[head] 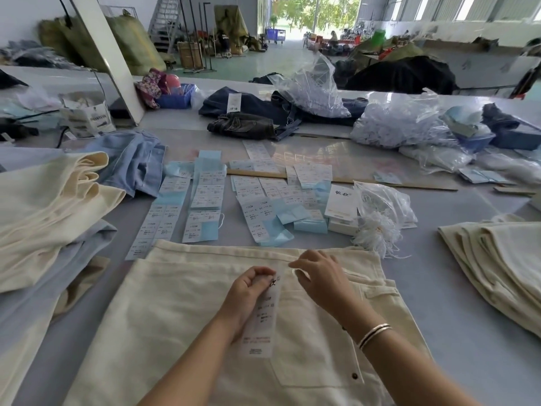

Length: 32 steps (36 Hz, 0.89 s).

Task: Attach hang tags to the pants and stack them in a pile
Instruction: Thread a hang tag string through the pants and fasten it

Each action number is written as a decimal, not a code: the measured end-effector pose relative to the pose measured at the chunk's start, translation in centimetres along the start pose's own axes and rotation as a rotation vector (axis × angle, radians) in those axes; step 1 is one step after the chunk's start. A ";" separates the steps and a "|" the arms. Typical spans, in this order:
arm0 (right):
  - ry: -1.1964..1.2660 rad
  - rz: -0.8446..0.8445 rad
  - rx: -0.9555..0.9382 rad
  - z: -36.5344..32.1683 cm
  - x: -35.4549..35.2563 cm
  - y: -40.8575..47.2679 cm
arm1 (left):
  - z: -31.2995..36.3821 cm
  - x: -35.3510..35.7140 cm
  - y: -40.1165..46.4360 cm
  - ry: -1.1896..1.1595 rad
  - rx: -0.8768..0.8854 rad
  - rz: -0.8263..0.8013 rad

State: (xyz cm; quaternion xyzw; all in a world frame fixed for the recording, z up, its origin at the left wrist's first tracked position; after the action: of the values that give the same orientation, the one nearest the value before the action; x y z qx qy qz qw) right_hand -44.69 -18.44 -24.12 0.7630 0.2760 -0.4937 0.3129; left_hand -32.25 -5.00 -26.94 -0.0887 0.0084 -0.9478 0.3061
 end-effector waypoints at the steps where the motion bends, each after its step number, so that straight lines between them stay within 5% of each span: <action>1: -0.012 -0.008 -0.044 -0.2 0.3 0.1 | 0.0 0.0 0.0 0.003 0.007 0.005; 21: -0.053 -0.206 -0.118 2.0 1.4 2.9 | -0.3 0.5 -0.6 0.011 0.067 -0.026; 23: 0.123 -0.080 -0.019 1.4 1.2 2.6 | -0.4 0.5 -0.7 0.014 0.072 -0.032; 25: 0.555 0.062 0.224 0.4 0.9 2.0 | -0.4 0.6 -0.7 0.026 0.070 -0.046; 28: 1.112 0.063 0.506 -1.2 1.3 0.9 | -0.3 0.7 -0.6 0.041 0.068 -0.066; 32: 1.165 -0.048 0.488 -1.5 2.6 -0.7 | -0.2 0.8 -0.7 0.001 0.054 -0.062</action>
State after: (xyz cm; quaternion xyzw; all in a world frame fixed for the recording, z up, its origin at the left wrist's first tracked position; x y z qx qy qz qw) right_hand -43.36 -16.61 -26.23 0.9495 0.2978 -0.0527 -0.0831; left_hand -33.34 -4.88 -26.98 -0.0801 -0.0200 -0.9568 0.2788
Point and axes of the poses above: each hand's wrist, its own y-axis towards the middle knuckle, its own x-axis out of the palm, z = x × y, the point moved 1 cm from there along y, towards the middle knuckle, and after that the axes turned 9 degrees about x, right-handed, at the moved point
